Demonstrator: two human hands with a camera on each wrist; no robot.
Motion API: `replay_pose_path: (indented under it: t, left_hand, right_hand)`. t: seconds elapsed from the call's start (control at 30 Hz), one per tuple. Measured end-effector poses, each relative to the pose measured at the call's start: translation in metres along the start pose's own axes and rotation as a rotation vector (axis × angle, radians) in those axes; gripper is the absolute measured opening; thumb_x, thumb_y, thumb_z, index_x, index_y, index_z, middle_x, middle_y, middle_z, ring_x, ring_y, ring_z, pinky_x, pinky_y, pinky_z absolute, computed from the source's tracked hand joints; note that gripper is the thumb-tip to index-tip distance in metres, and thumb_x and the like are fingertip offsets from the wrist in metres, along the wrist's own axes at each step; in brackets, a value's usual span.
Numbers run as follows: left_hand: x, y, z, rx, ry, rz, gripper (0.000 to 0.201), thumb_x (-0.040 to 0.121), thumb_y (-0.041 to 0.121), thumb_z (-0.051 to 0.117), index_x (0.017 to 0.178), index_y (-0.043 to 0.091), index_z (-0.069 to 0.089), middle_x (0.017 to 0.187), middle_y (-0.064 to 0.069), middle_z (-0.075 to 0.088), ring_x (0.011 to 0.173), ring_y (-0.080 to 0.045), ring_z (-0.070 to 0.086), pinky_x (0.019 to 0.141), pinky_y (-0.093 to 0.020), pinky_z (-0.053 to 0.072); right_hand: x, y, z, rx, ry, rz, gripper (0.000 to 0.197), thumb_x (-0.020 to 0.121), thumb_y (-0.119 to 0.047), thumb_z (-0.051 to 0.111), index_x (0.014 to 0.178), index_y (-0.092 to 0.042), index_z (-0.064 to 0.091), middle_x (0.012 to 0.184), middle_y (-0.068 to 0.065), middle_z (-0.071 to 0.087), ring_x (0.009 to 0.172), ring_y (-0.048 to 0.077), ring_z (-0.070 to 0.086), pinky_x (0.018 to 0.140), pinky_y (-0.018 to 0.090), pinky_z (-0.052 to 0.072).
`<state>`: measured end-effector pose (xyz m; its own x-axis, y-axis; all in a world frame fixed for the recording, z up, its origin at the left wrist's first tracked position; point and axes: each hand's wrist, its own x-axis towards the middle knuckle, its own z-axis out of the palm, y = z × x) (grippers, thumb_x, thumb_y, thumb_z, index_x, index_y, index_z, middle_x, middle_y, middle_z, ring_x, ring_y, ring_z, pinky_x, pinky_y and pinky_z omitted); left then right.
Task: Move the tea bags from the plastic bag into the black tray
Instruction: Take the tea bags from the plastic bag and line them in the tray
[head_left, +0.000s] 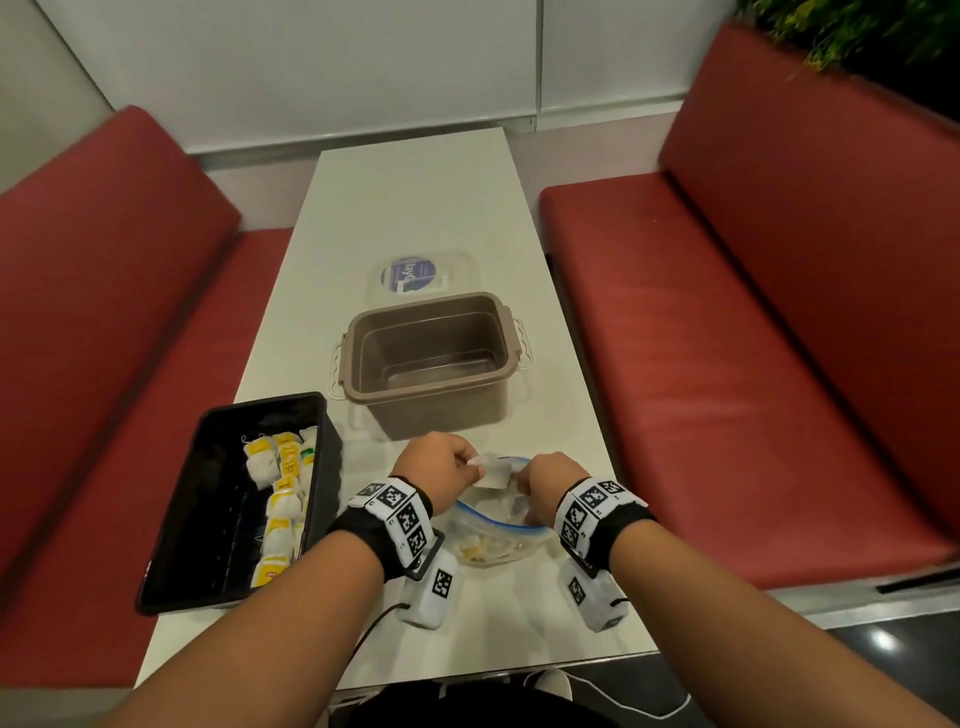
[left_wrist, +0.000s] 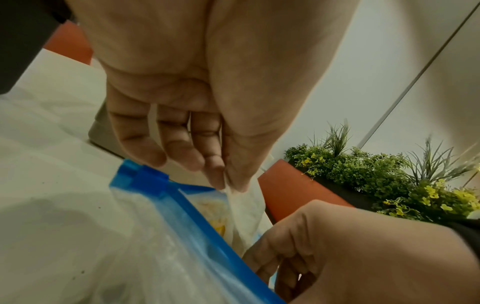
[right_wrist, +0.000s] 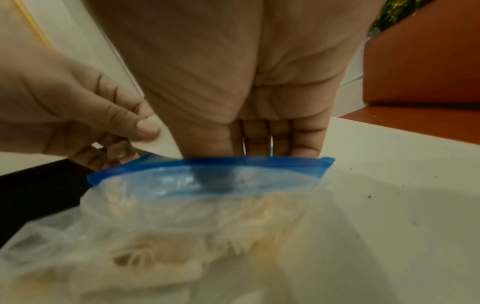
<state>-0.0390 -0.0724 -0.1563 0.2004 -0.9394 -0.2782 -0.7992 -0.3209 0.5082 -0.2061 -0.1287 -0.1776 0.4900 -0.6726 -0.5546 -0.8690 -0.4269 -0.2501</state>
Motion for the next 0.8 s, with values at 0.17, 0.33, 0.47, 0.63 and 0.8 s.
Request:
replay_pose_path:
  t: [0.17,0.33,0.47,0.63,0.8]
  left_hand:
    - [-0.001,0.001,-0.015,0.086,-0.001,0.051,0.013,0.084,0.037,0.072,0.088,0.026,0.073,0.07,0.012,0.062,0.074,-0.009,0.06,0.07,-0.019,0.041]
    - [-0.005,0.001,-0.059,0.15,-0.067,0.184,0.019,0.086,0.04,0.07,0.097,0.025,0.074,0.083,0.012,0.066,0.08,-0.006,0.059,0.072,-0.019,0.041]
    - [-0.014,-0.007,-0.116,0.246,-0.124,0.253,0.019,0.091,0.04,0.064,0.1,0.028,0.075,0.084,0.017,0.067,0.078,0.0,0.06,0.072,-0.02,0.046]
    - [-0.024,-0.039,-0.189,0.484,-0.198,0.231,0.016,0.089,0.039,0.068,0.101,0.03,0.074,0.078,0.018,0.065,0.071,0.001,0.057,0.068,-0.016,0.043]
    - [-0.013,-0.093,-0.221,0.696,-0.3,0.03,0.012,0.084,0.034,0.073,0.094,0.026,0.073,0.074,0.015,0.064,0.074,-0.007,0.059,0.071,-0.021,0.046]
  right_hand:
    - [0.0,-0.001,0.003,0.015,0.068,-0.018,0.027,0.086,-0.015,0.064,0.111,-0.024,0.067,0.105,0.007,0.07,0.098,0.027,0.066,0.084,0.03,0.053]
    - [0.0,-0.009,-0.006,0.073,0.123,-0.017,0.026,0.087,-0.013,0.051,0.101,-0.023,0.071,0.092,0.005,0.069,0.08,0.026,0.059,0.072,0.028,0.047]
    - [0.0,-0.021,-0.027,0.2,0.198,0.029,0.008,0.084,-0.015,0.053,0.083,-0.017,0.061,0.094,0.007,0.069,0.089,0.027,0.064,0.073,0.031,0.052]
    - [0.005,-0.041,-0.044,0.387,0.258,0.03,0.009,0.082,-0.013,0.057,0.085,-0.021,0.052,0.089,0.003,0.064,0.083,0.025,0.062,0.067,0.028,0.045]
    - [0.008,-0.071,-0.048,0.441,0.19,0.017,0.016,0.082,-0.01,0.057,0.092,-0.021,0.062,0.085,0.004,0.069,0.068,0.019,0.071,0.062,0.028,0.058]
